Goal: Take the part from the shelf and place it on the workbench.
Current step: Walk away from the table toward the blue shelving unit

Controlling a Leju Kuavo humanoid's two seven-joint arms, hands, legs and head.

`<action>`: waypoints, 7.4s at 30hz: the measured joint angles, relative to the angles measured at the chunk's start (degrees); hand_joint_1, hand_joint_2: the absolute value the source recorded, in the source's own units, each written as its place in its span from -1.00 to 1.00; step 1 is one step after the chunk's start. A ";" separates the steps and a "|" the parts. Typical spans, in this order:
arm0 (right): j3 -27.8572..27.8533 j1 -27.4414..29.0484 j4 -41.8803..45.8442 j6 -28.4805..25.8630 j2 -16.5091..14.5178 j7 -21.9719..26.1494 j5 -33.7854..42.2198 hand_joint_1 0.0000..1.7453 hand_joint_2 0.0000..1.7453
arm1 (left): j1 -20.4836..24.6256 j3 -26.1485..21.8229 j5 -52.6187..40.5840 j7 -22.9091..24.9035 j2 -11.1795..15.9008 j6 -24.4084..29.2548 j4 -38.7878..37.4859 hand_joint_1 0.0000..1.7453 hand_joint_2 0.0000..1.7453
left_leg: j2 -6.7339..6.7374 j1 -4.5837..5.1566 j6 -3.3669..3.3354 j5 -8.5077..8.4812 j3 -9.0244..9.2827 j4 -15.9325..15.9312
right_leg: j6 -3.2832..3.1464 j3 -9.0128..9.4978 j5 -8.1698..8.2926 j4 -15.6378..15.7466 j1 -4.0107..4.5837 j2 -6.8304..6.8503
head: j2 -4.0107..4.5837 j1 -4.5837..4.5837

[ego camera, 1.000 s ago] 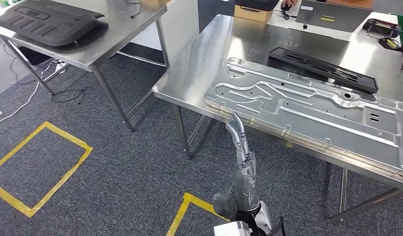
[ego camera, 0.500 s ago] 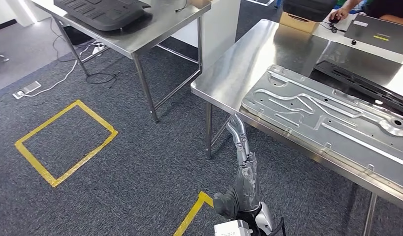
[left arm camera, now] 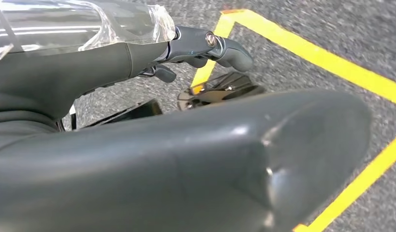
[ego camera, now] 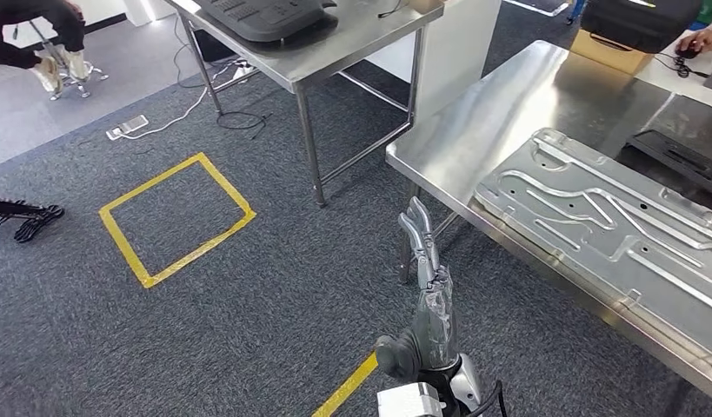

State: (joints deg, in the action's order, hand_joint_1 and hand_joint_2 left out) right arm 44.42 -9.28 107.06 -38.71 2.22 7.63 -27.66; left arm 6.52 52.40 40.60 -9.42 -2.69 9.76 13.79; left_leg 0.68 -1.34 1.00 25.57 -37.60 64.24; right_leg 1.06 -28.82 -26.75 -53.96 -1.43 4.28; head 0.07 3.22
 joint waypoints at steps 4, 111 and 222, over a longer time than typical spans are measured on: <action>0.27 -0.31 0.00 0.02 0.05 -0.27 0.02 -1.00 -1.00 | 0.18 0.03 0.02 -0.02 -0.18 0.21 0.00 -1.00 -1.00 | 3.44 0.84 -1.24 -2.88 4.77 -9.72 | 1.35 0.73 -0.72 0.02 0.54 2.00 | 0.00 -0.24; 3.17 -4.51 1.88 2.55 4.26 -7.81 -4.20 -1.00 -1.00 | 1.35 3.92 -0.75 2.38 -2.92 4.92 -0.04 -1.00 -1.00 | -8.47 0.41 -1.67 -2.14 4.84 -9.22 | 1.97 -3.01 -0.19 -2.71 -0.92 -8.52 | 0.00 -0.14; -6.29 7.13 -73.99 25.27 6.55 -9.92 39.88 -1.00 1.00 | -2.41 3.64 -0.31 7.68 -2.10 0.10 -0.13 -1.00 1.00 | -3.15 1.88 -3.25 -1.18 7.10 -10.74 | 0.00 -2.98 1.28 -0.98 1.34 -4.37 | 0.00 0.15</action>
State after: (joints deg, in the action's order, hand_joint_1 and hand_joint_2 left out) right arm 38.13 -2.15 33.06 -13.44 8.77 -2.29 12.22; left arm 4.11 56.04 40.29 -1.74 -4.80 9.86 13.66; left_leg -2.47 0.54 -2.25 24.39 -30.49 53.50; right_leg 1.07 -31.80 -25.47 -54.94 -0.09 -0.09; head 0.07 3.37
